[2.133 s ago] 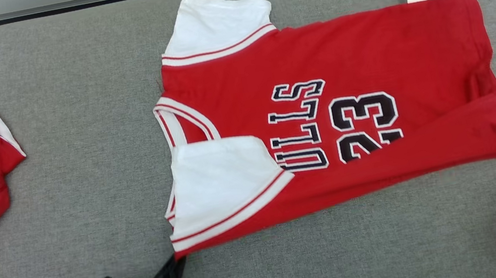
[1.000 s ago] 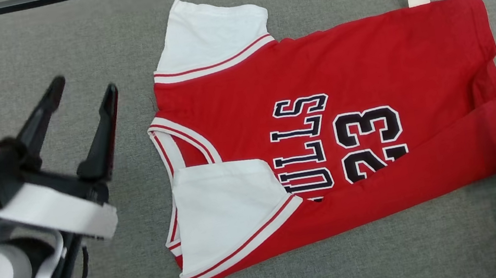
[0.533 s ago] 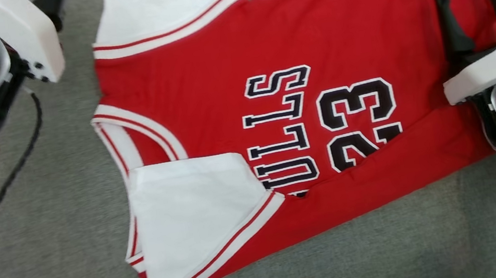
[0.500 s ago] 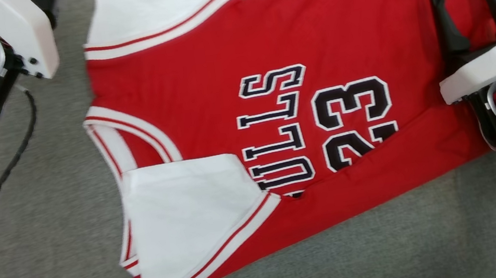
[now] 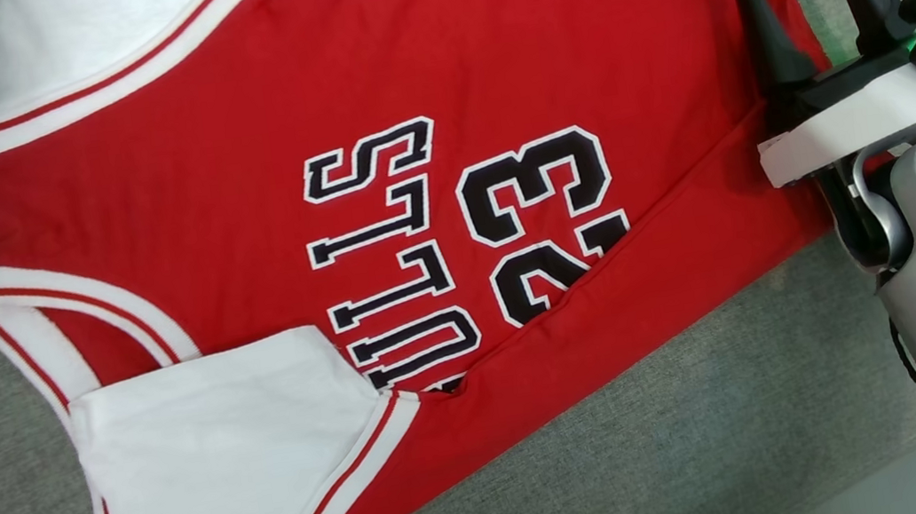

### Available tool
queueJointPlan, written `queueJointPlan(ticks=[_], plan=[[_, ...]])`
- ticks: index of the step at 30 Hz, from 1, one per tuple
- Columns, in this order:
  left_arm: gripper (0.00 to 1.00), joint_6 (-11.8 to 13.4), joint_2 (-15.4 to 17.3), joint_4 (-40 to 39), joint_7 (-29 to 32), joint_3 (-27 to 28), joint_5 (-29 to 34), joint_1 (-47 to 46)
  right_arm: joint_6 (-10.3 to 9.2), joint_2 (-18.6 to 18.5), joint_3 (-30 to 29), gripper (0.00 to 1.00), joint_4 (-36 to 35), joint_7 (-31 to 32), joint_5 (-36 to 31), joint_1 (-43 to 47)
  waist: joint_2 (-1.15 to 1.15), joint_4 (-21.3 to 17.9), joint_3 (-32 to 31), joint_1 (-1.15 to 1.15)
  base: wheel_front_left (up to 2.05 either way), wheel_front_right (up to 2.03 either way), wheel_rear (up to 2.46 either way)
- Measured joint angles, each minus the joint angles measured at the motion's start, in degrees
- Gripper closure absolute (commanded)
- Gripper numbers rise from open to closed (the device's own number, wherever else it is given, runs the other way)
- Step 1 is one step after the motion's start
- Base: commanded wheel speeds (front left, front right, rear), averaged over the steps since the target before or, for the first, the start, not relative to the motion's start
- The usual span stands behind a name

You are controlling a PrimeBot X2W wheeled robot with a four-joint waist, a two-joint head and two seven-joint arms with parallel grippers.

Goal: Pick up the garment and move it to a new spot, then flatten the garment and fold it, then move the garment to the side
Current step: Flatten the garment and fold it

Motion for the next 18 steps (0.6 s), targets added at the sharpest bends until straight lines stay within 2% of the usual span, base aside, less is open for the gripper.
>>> queueJointPlan(ticks=[1, 2, 3, 4, 5, 13, 18], plan=[[0.00, 0.0, 0.3, 0.3, 0.0, -0.4, -0.3, -0.5, 0.00, 0.1, 0.1, 0.00, -0.2, 0.0, 0.0, 0.2, 0.00, -0.4, 0.2, 0.00, 0.00, 0.00, 0.00], [0.13, 0.0, 0.5, 0.5, 0.0, -0.9, -0.4, -1.0, 0.00, 0.3, 0.1, 0.00, -0.3, 0.0, 0.0, 0.4, 0.00, -0.7, 0.4, 0.00, 0.00, 0.00, 0.00], [0.54, 0.0, 0.9, 0.7, -0.2, -1.5, -0.3, -1.4, 0.00, 0.3, 0.1, 0.00, -0.4, 0.0, 0.0, 0.6, 0.00, -0.9, 0.6, 0.00, 0.00, 0.00, 0.00], [0.84, 0.0, 1.1, 0.9, -0.3, -2.1, -0.4, -1.8, 0.00, 0.4, 0.2, 0.00, -0.5, 0.0, 0.0, 0.6, 0.00, -1.1, 0.7, 0.00, 0.00, 0.00, 0.00], [1.00, 0.0, 1.2, 1.2, -0.4, -2.4, -0.5, -2.1, 0.00, 0.4, 0.2, 0.00, -0.5, 0.0, 0.0, 0.6, 0.00, -1.2, 0.9, 0.00, 0.00, 0.00, 0.00], [1.00, -0.1, 0.9, 2.7, -0.5, -5.2, -1.6, -3.7, 0.00, 0.4, 0.3, 0.00, -0.4, 0.0, 0.9, -0.2, 0.00, -0.4, 0.6, 0.00, 0.00, 0.00, 0.00], [1.00, -0.1, 0.6, 0.9, -2.5, -6.9, -3.2, -3.9, 0.00, 0.4, 1.2, 0.00, 3.4, 0.3, 9.0, -3.3, 0.00, 1.1, 0.0, 0.00, 0.00, 0.00, 0.00]])
